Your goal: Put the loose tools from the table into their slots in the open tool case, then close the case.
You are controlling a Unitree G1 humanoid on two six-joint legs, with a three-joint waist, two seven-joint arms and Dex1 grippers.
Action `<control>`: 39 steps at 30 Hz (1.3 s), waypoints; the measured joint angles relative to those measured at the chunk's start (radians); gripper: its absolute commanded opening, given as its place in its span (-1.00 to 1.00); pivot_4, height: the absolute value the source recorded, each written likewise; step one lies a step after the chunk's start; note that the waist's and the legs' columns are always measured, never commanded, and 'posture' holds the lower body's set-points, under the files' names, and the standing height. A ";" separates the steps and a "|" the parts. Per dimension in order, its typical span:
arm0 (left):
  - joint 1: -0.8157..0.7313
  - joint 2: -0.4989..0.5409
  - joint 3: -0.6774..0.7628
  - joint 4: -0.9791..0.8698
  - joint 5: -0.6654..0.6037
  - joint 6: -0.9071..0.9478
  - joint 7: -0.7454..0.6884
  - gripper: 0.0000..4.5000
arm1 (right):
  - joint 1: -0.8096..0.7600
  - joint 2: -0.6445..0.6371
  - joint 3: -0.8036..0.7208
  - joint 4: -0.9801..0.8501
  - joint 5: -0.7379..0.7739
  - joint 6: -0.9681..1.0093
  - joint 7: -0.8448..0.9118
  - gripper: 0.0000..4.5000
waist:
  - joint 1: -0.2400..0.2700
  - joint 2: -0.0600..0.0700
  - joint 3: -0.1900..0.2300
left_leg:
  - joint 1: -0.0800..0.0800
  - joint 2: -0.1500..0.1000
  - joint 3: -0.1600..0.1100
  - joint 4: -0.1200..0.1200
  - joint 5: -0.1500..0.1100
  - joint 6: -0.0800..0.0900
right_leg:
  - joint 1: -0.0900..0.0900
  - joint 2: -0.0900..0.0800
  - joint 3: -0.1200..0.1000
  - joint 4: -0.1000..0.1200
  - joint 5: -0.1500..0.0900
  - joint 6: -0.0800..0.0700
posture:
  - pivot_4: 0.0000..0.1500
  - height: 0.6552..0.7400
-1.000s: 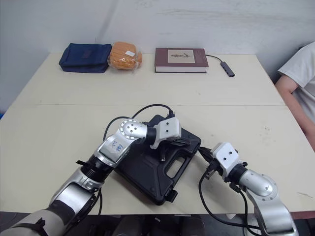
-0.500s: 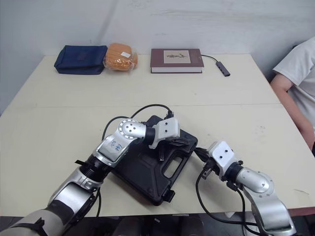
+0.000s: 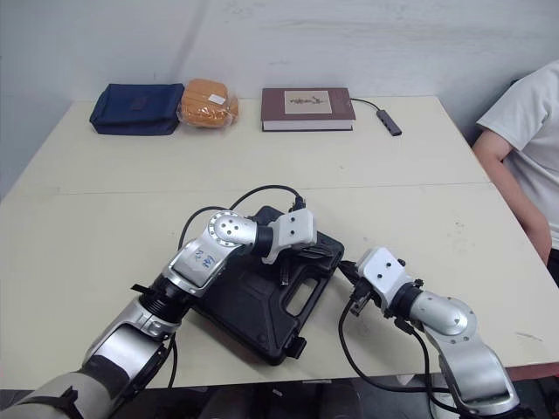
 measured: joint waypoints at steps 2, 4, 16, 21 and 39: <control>0.013 0.002 0.018 -0.006 -0.014 0.000 -0.006 -0.98 | 0.016 -0.011 -0.007 -0.023 0.008 -0.003 0.017 -1.00 | 0.000 0.001 0.000 | -0.001 0.000 0.000 -0.001 0.000 0.000 | -0.001 0.000 0.000 0.000 0.000 0.000 | 1.00 1.00; 0.035 0.013 0.048 -0.022 -0.040 0.000 -0.019 -0.98 | 0.037 -0.027 -0.024 -0.045 0.025 -0.022 0.034 -1.00 | 0.001 0.003 0.002 | -0.002 0.000 0.000 -0.001 0.001 0.000 | -0.003 0.000 0.000 0.000 0.000 -0.001 | 1.00 1.00; 0.110 0.072 0.178 -0.121 -0.227 -0.126 -0.197 -0.98 | 0.181 -0.105 -0.176 -0.052 0.080 -0.127 0.127 -1.00 | 0.034 0.006 0.011 | -0.020 -0.002 -0.001 0.002 0.005 0.002 | -0.016 0.000 -0.005 -0.002 0.000 0.001 | 1.00 1.00; 0.136 0.137 0.235 -0.177 -0.276 -0.195 -0.274 -0.98 | 0.239 -0.108 -0.227 -0.060 0.101 -0.166 0.155 -1.00 | 0.035 0.007 0.013 | -0.019 -0.005 -0.001 0.002 0.006 0.004 | -0.012 -0.001 -0.006 -0.003 0.002 0.003 | 1.00 1.00; 0.485 0.321 0.260 -0.515 -0.288 -0.158 -0.212 -0.98 | 0.438 -0.114 -0.125 -0.100 0.128 -0.340 0.278 -1.00 | 0.037 0.011 0.024 | -0.017 -0.006 -0.003 0.001 0.004 0.004 | -0.010 -0.003 -0.004 -0.004 0.003 0.005 | 1.00 1.00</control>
